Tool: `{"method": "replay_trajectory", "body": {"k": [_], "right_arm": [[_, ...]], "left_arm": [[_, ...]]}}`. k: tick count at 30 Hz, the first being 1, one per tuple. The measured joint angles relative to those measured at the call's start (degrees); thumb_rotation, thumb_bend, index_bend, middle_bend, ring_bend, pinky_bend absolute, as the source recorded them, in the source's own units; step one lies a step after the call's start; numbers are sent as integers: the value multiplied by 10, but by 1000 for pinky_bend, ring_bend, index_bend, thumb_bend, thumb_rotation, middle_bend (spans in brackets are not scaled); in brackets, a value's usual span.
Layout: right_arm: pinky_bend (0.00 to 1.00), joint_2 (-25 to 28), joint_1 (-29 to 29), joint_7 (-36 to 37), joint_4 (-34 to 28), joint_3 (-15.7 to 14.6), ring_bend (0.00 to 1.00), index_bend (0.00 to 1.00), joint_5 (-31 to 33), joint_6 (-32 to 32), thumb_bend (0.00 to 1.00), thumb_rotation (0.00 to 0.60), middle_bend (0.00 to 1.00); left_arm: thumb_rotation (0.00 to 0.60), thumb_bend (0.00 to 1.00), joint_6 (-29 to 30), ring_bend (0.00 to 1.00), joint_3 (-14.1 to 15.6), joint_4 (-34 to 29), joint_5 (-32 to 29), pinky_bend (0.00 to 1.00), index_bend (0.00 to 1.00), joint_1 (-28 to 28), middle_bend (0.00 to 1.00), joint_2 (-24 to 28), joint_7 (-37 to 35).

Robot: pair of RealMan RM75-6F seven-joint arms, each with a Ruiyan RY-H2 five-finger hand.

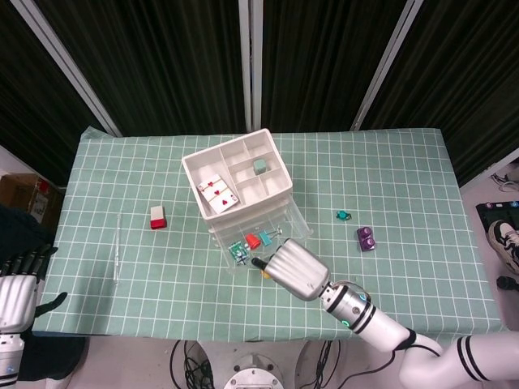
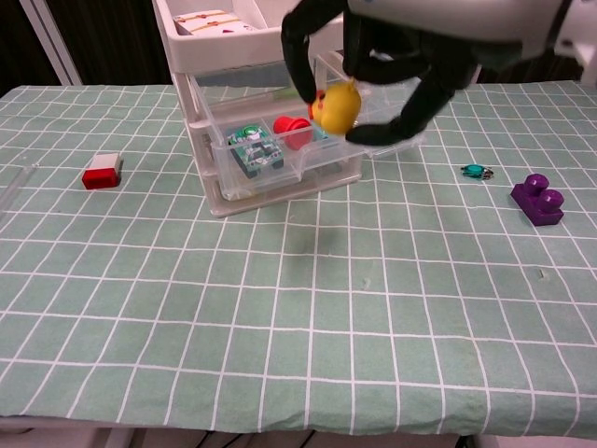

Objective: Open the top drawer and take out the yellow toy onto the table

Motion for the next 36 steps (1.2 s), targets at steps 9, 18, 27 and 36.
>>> {"method": "replay_trajectory", "body": {"k": [9,18,27,36], "right_arm": [[1000,-105,-47,13,154,-42,971,678,-104,-20,324,600,919],[1000,-206,-52,-11,267,-29,970,512,-111,-89,325,600,919],[1000,-219,-57,-49,270,-8,965,69,-93,-122,259,600,919],[1000,-156,-92,-72,191,-9,899,142,-114,-62,247,600,896]], "left_arm": [[600,60,1,162,2,-7,-2,189,207,4,172,1,5],[600,61,-1,162,1,-4,-2,189,207,2,172,-1,3],[600,60,-2,162,2,5,-5,189,207,5,172,-4,-6],[600,60,-1,162,-1,14,1,189,207,1,172,-7,-12]]}}
